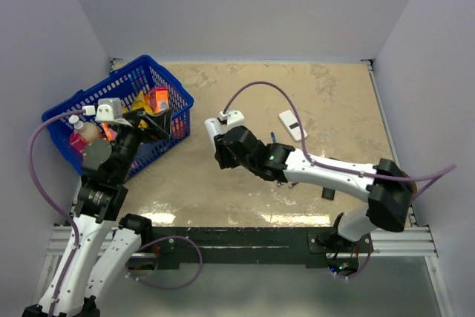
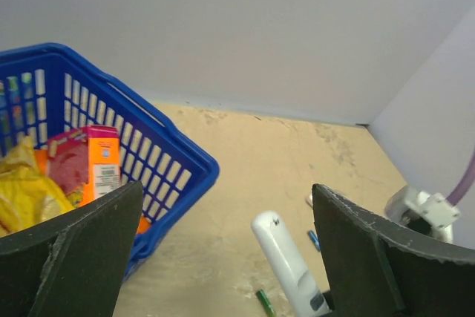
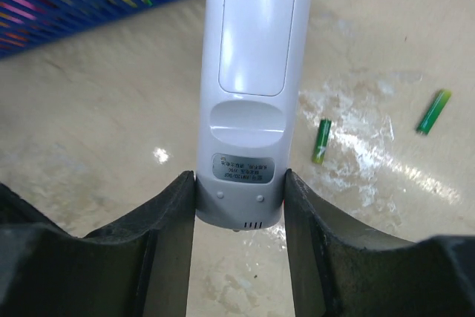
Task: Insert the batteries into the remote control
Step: Pick up the remote control from the center of the board, then adjust the remote control.
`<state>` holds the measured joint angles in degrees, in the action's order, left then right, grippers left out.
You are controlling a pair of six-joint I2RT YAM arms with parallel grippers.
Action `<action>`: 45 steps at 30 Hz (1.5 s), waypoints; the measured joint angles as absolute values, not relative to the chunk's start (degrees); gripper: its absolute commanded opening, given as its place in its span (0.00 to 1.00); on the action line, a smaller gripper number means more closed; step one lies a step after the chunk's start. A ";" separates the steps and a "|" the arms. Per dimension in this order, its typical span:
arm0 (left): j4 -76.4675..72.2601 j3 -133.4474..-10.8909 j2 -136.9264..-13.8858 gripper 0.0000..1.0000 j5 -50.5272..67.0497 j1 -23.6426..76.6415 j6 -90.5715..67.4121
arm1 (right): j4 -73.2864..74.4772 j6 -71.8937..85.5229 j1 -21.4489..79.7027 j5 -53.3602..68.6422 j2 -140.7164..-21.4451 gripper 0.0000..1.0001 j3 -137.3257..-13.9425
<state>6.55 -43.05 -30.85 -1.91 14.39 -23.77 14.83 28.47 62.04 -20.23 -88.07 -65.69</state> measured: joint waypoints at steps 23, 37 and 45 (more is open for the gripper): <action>-30.94 -37.04 -48.47 0.98 44.86 14.44 -47.57 | -3.75 15.92 62.19 -14.28 -60.75 0.00 -56.71; -29.30 -37.06 -49.17 0.84 40.51 21.56 -48.71 | -4.32 11.81 62.24 -14.09 -61.23 0.00 -55.70; -25.87 -37.06 -47.79 0.79 27.68 26.22 -48.77 | -4.12 9.32 62.24 -17.06 -61.36 0.00 -55.68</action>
<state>-25.87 -37.06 -47.79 27.68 26.22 -48.77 -4.12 9.32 62.24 -17.06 -61.36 -55.68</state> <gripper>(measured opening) 0.806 0.471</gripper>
